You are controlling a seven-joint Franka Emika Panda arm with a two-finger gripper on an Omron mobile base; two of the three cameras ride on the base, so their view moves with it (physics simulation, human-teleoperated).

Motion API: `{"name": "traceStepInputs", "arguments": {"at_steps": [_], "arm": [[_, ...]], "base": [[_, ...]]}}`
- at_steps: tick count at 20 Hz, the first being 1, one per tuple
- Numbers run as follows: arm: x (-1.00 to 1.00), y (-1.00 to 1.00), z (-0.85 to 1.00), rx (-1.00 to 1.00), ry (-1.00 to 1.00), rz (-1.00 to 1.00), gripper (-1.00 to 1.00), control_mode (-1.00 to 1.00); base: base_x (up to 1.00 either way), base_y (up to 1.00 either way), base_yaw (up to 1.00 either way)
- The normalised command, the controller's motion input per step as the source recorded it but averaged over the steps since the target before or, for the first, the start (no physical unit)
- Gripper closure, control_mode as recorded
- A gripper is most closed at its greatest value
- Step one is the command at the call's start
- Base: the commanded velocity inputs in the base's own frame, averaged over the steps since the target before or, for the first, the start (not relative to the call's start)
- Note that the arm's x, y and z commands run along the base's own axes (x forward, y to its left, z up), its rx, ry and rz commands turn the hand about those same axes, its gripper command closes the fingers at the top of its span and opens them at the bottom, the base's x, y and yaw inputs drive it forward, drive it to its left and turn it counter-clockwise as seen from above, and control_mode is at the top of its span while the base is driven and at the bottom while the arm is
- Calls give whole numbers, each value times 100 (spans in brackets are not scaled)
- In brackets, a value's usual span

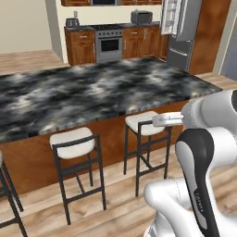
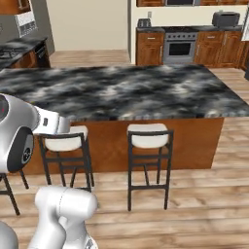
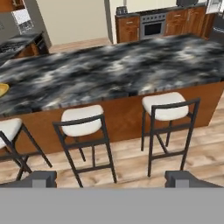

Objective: Take the cheese, steak, and cucumber from the fridge and place them on the plate on the dining counter to create an appetizer plate.

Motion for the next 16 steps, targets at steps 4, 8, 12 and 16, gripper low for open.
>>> {"name": "traceStepInputs", "arguments": {"at_steps": [4,8,12,16], "arm": [[0,0,0,0,0,0,-100,100],[0,0,0,0,0,0,-100,100],[0,0,0,0,0,0,-100,100],[0,0,0,0,0,0,-100,100]], "base": [[41,-100,-2],[42,-100,0],[48,-100,0],[64,-100,0]]}}
